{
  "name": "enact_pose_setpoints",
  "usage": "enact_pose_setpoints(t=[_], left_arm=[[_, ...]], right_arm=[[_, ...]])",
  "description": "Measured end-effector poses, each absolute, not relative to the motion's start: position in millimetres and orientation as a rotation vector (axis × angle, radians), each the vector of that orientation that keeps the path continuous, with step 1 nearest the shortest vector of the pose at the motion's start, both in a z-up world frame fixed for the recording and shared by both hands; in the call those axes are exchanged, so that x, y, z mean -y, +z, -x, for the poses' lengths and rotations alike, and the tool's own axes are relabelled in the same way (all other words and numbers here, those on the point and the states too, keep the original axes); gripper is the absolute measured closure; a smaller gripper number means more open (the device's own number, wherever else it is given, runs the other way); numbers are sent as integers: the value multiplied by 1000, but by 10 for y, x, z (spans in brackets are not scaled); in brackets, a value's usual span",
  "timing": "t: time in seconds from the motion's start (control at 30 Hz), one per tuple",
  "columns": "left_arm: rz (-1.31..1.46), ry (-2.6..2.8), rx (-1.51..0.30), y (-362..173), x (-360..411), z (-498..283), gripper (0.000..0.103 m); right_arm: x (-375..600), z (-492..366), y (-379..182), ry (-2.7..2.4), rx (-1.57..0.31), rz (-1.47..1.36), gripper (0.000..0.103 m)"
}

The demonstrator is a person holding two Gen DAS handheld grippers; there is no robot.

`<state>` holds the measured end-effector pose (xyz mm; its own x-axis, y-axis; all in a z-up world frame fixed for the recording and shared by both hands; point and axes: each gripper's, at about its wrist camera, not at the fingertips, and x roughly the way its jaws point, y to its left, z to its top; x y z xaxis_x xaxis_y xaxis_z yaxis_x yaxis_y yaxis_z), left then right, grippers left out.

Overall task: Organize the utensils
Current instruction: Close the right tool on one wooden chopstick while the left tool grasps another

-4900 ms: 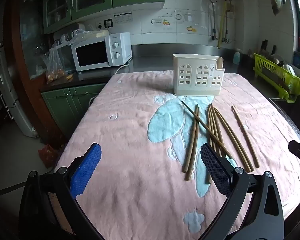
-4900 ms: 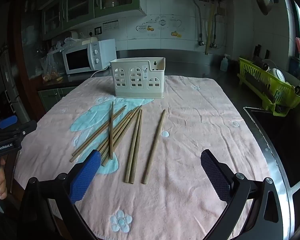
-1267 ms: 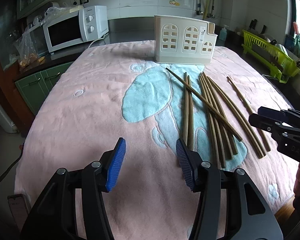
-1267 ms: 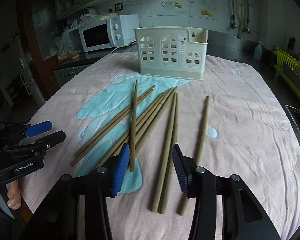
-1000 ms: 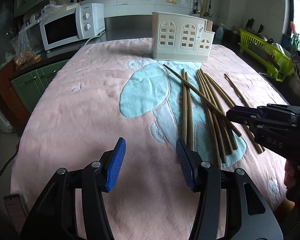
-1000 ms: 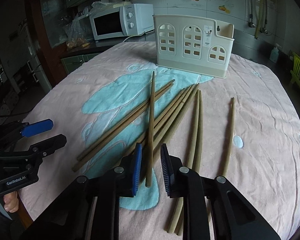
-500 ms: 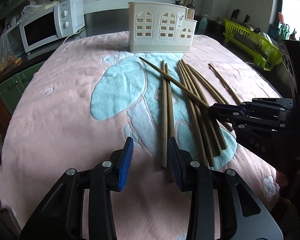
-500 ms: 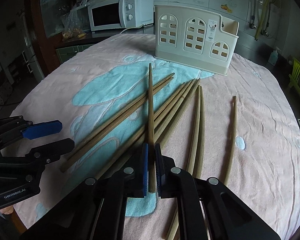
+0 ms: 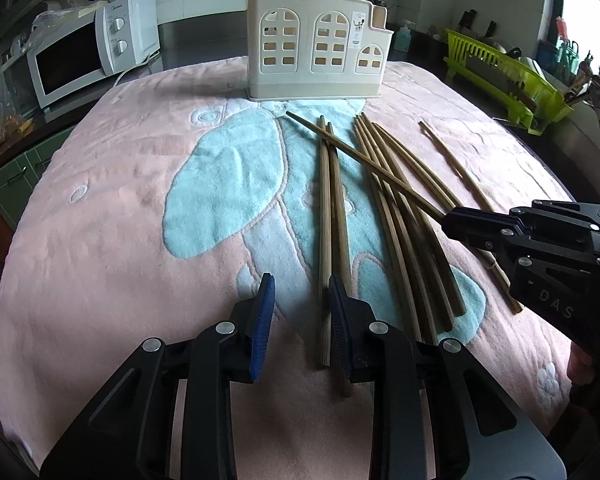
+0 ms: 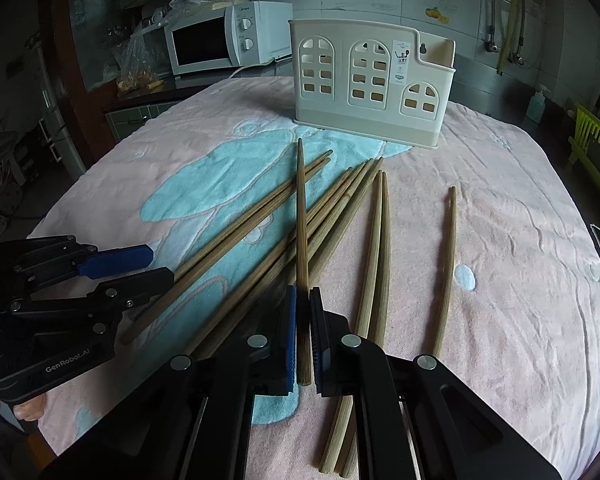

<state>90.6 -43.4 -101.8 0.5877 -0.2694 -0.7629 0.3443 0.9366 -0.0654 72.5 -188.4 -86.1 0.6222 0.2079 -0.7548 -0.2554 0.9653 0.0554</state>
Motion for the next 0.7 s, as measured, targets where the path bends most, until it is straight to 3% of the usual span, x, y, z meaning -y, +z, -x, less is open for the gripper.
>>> enact_pose_setpoints(t=[0.2, 0.5, 0.7], left_arm=[[-140, -360, -877, -1069, 572, -918, 75], [-121, -333, -869, -1064, 527, -980, 95], [-34, -354, -841, -980, 435, -950, 95]], right_arm=[[1912, -700, -849, 266, -854, 40, 97], [1994, -629, -764, 258, -833, 8, 97], [2048, -540, -570, 253, -781, -8, 96]])
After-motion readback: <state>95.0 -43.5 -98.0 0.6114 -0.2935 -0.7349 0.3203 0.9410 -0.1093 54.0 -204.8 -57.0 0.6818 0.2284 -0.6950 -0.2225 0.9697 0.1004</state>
